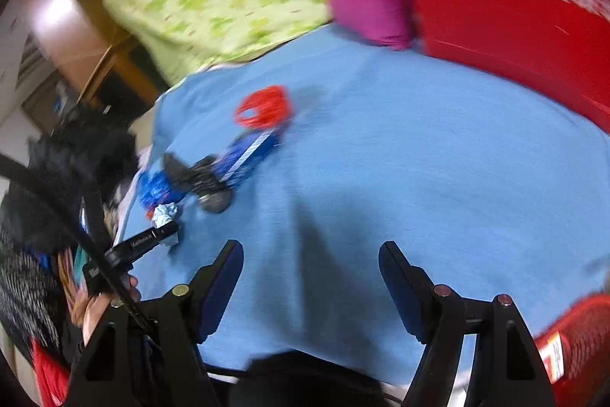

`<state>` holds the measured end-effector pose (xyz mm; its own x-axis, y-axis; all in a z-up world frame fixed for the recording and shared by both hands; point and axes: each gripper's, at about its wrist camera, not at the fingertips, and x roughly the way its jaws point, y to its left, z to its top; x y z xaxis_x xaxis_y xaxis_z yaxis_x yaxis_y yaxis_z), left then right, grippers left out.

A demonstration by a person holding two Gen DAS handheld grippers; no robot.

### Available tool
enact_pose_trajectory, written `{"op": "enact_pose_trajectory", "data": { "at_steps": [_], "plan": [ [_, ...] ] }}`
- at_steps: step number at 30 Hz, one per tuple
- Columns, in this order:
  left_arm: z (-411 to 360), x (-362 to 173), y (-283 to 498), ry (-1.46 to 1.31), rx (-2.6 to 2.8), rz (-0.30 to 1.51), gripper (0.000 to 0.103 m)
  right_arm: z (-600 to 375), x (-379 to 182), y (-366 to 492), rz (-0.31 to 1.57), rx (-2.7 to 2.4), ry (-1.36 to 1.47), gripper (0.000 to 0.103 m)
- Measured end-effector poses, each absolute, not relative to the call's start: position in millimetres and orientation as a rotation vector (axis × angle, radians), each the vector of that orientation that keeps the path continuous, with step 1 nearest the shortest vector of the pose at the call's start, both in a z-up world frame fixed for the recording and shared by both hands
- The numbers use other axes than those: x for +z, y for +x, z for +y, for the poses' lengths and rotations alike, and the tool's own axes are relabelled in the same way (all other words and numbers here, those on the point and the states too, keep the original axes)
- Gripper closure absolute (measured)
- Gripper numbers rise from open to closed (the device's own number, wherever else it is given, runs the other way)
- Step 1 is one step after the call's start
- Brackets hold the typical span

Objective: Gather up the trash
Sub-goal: 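Grasp the white face mask with the left tool, then grasp the black plastic bag with the right tool while the left tool holds the mask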

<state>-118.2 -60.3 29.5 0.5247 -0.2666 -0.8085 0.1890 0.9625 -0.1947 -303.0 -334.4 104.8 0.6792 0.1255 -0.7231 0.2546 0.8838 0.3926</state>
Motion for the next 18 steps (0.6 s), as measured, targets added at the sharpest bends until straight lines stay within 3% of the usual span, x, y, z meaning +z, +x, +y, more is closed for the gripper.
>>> {"op": "enact_pose_trajectory", "data": {
  "at_steps": [14,15,18],
  "plan": [
    [-1.3,23.4,-120.5,-0.124,-0.134,0.94,0.082,-204.6,70.9,-125.8,0.965,0.136,0.106,0.027],
    [-1.3,22.0,-120.0,-0.129,-0.132,0.943,0.082,-201.1,65.7,-115.8,0.983,0.13,0.083,0.028],
    [1.2,19.4,-118.3,-0.137,-0.134,0.953,0.082,-200.3,52.9,-95.2,1.03,0.11,0.065,0.045]
  ]
}}
